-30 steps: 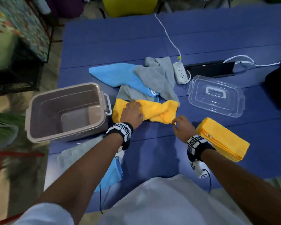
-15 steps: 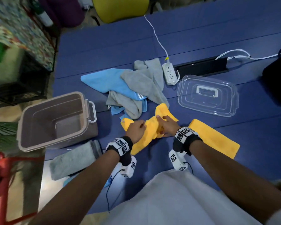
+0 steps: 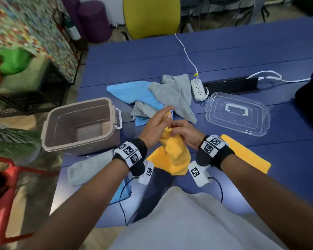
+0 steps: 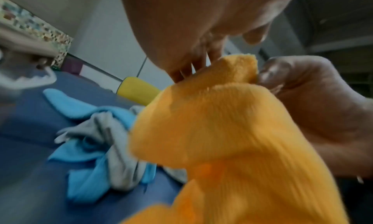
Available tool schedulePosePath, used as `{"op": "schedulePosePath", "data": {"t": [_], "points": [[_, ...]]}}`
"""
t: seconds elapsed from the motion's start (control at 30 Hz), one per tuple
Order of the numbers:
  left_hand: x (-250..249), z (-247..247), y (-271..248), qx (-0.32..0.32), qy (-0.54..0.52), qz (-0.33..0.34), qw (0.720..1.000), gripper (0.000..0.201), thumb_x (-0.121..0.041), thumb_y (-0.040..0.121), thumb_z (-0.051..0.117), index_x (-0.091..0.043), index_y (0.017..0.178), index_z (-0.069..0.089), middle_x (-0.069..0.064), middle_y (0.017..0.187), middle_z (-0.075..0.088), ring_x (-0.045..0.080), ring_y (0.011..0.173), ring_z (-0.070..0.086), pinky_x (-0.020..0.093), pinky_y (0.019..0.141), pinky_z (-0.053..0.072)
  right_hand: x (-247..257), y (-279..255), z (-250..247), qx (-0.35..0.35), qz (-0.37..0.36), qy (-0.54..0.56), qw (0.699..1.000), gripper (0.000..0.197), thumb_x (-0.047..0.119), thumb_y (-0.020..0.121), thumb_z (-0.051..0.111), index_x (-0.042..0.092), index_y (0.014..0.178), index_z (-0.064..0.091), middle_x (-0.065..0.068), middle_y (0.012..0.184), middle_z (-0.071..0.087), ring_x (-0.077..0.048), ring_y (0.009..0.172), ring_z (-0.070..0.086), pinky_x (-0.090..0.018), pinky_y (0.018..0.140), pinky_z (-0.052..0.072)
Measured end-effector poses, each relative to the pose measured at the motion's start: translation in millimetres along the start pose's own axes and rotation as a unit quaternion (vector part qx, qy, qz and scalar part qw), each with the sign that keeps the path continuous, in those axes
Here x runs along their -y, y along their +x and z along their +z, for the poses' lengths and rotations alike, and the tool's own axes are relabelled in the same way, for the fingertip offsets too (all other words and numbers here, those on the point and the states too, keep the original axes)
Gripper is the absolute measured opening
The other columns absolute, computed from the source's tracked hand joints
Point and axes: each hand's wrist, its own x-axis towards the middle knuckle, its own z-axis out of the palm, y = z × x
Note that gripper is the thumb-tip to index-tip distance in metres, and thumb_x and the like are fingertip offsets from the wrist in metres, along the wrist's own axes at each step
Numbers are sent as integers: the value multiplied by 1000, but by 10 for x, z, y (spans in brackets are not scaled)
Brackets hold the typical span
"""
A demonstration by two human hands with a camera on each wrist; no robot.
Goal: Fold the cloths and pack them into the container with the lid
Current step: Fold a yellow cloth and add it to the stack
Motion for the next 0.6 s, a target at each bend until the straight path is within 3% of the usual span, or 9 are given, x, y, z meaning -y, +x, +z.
{"op": "schedulePosePath", "data": {"t": [0.03,0.1,0.13,0.2,0.27,0.37,0.5,0.53,0.6], "points": [[-111,-82,34,17,42,8,999,50,-46,97,42,-22,140,46,-8,141,49,7,131,41,25,108,32,128,-19,50,10,-14,0,1000,45,16,52,66,-10,88,62,-12,82,54,-24,81,50,-34,75,37],[-196,-252,95,56,114,16,992,56,-54,93,43,-24,141,45,-4,133,56,12,126,47,31,107,36,415,-107,130,-3,-49,-29,998,13,11,55,60,14,64,70,1,63,57,-9,66,53,-24,66,39],[-252,-332,101,90,97,-7,991,55,-56,93,43,-24,138,48,-3,131,58,13,123,50,32,107,37,532,-136,127,-19,-68,-55,996,16,9,58,57,19,60,70,7,59,56,-5,62,52,-22,63,38],[-315,-478,98,136,59,-46,988,50,-58,91,47,-23,124,61,-6,116,66,9,111,58,30,98,43,673,-180,99,-26,-100,-85,991,27,8,62,56,11,82,74,-4,76,67,-11,77,58,-27,72,46],[-354,-611,64,137,121,-34,983,38,-54,90,55,-22,106,69,-7,93,68,7,88,62,29,81,46,741,-199,57,-12,-122,-118,985,38,8,66,57,4,101,71,-15,96,69,-14,92,61,-25,85,48],[-389,-770,31,141,202,21,969,17,-37,89,67,-22,83,69,-7,75,65,6,66,55,28,65,42,755,-170,37,20,-89,-251,964,32,12,75,68,17,107,65,-6,97,63,-11,91,58,-21,84,45],[-359,-1010,39,138,165,18,976,12,-6,84,71,-6,74,64,8,91,74,8,81,69,29,73,52,664,-154,-99,73,-15,-531,844,23,24,86,69,15,107,67,-7,103,66,-21,93,60,-28,79,44],[-349,-1062,38,144,146,3,979,14,-4,85,69,-6,73,61,13,92,74,16,84,71,33,72,54,650,-173,-141,79,-21,-539,839,21,24,86,69,13,104,69,-9,100,68,-21,89,62,-31,79,46],[-305,-1078,47,145,150,-10,978,12,-15,86,69,-10,78,61,12,96,73,29,88,70,39,74,56,661,-238,-166,80,-39,-494,865,14,24,87,69,13,96,70,-9,90,70,-15,78,62,-31,74,49]]}}
